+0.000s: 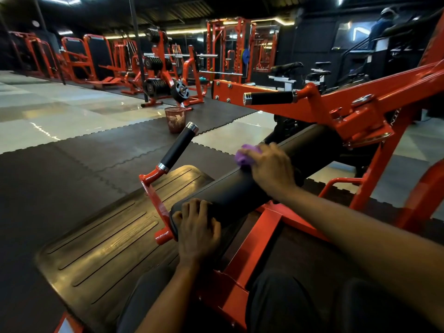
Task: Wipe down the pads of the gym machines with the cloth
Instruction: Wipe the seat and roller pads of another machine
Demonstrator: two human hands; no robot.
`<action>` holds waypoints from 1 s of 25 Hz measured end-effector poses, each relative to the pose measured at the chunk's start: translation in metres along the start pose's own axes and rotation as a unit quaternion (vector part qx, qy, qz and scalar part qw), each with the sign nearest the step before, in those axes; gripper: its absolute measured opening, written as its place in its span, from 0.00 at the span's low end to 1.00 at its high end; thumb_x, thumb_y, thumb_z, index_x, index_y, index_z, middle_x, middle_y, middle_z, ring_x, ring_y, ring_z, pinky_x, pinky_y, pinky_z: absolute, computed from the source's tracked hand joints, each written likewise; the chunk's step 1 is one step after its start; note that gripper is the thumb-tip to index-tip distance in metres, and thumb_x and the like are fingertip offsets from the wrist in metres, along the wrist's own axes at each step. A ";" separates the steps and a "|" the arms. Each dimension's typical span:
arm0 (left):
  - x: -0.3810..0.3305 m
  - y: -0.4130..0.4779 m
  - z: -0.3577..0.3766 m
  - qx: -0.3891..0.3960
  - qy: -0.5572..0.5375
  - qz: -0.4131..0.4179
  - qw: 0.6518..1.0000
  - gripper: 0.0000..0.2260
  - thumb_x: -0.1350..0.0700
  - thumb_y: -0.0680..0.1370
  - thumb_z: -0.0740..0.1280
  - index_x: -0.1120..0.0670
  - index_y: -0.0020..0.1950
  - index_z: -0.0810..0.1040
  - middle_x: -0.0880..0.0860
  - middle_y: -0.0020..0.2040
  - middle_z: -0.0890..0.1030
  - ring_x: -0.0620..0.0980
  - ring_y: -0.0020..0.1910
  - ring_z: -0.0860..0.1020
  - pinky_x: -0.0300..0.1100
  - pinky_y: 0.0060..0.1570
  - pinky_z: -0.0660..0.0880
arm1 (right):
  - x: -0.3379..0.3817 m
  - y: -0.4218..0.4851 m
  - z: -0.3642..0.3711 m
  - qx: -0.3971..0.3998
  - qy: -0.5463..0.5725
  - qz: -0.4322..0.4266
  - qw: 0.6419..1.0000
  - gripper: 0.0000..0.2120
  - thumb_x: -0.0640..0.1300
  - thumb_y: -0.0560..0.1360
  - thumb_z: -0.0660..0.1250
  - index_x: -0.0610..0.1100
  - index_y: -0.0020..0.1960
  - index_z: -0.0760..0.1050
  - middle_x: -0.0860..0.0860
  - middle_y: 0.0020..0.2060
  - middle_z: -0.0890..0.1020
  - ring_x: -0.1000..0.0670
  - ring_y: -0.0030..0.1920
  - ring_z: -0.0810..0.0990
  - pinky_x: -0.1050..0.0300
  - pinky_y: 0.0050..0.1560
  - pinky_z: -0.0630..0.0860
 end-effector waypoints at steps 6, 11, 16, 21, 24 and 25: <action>0.041 0.001 -0.019 -0.038 -0.016 -0.030 0.999 0.16 0.47 0.77 0.57 0.52 0.60 0.75 0.53 0.59 0.76 0.52 0.60 0.72 0.48 0.58 0.65 | -0.003 0.030 0.008 0.013 -0.065 0.151 0.986 0.14 0.42 0.77 0.65 0.48 0.62 0.79 0.42 0.57 0.78 0.40 0.60 0.73 0.49 0.55 0.72; 0.061 -0.003 -0.037 -0.084 -0.063 -0.076 0.991 0.18 0.49 0.77 0.56 0.54 0.62 0.73 0.55 0.60 0.75 0.52 0.59 0.70 0.45 0.54 0.61 | 0.121 -0.019 0.034 0.071 0.022 0.020 0.997 0.12 0.47 0.79 0.64 0.48 0.61 0.78 0.43 0.54 0.79 0.43 0.53 0.75 0.52 0.49 0.73; 0.057 0.003 -0.030 -0.093 -0.132 -0.072 0.984 0.15 0.56 0.77 0.60 0.55 0.63 0.70 0.57 0.59 0.74 0.51 0.56 0.72 0.52 0.52 0.74 | 0.126 -0.030 0.037 0.062 0.029 -0.093 0.993 0.19 0.49 0.77 0.70 0.52 0.67 0.77 0.43 0.56 0.80 0.43 0.53 0.77 0.51 0.47 0.76; 0.035 0.044 -0.014 0.032 -0.089 -0.095 0.991 0.15 0.49 0.84 0.57 0.54 0.66 0.73 0.55 0.62 0.78 0.53 0.61 0.75 0.56 0.65 0.72 | -0.001 0.009 0.017 0.005 -0.025 0.040 0.999 0.18 0.46 0.80 0.61 0.51 0.68 0.77 0.41 0.58 0.78 0.39 0.58 0.75 0.50 0.52 0.71; 0.035 0.049 -0.004 0.076 -0.089 -0.117 0.986 0.17 0.40 0.81 0.49 0.46 0.54 0.72 0.45 0.49 0.76 0.46 0.50 0.75 0.62 0.64 0.70 | -0.082 0.040 -0.001 -0.036 -0.054 0.126 0.990 0.26 0.56 0.79 0.46 0.50 0.65 0.78 0.43 0.57 0.77 0.42 0.57 0.73 0.53 0.52 0.64; 0.036 0.047 -0.003 0.074 -0.085 -0.118 0.987 0.16 0.39 0.80 0.48 0.44 0.53 0.71 0.43 0.48 0.74 0.44 0.50 0.74 0.63 0.64 0.70 | -0.101 0.052 -0.011 -0.038 -0.059 0.156 0.985 0.25 0.55 0.79 0.48 0.50 0.63 0.79 0.42 0.56 0.77 0.41 0.57 0.73 0.52 0.53 0.64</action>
Point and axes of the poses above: each hand's wrist, its own y-axis towards the middle knuckle, its own z-axis out of the palm, x = y × z, the point moved 1 cm from there along y, towards the middle knuckle
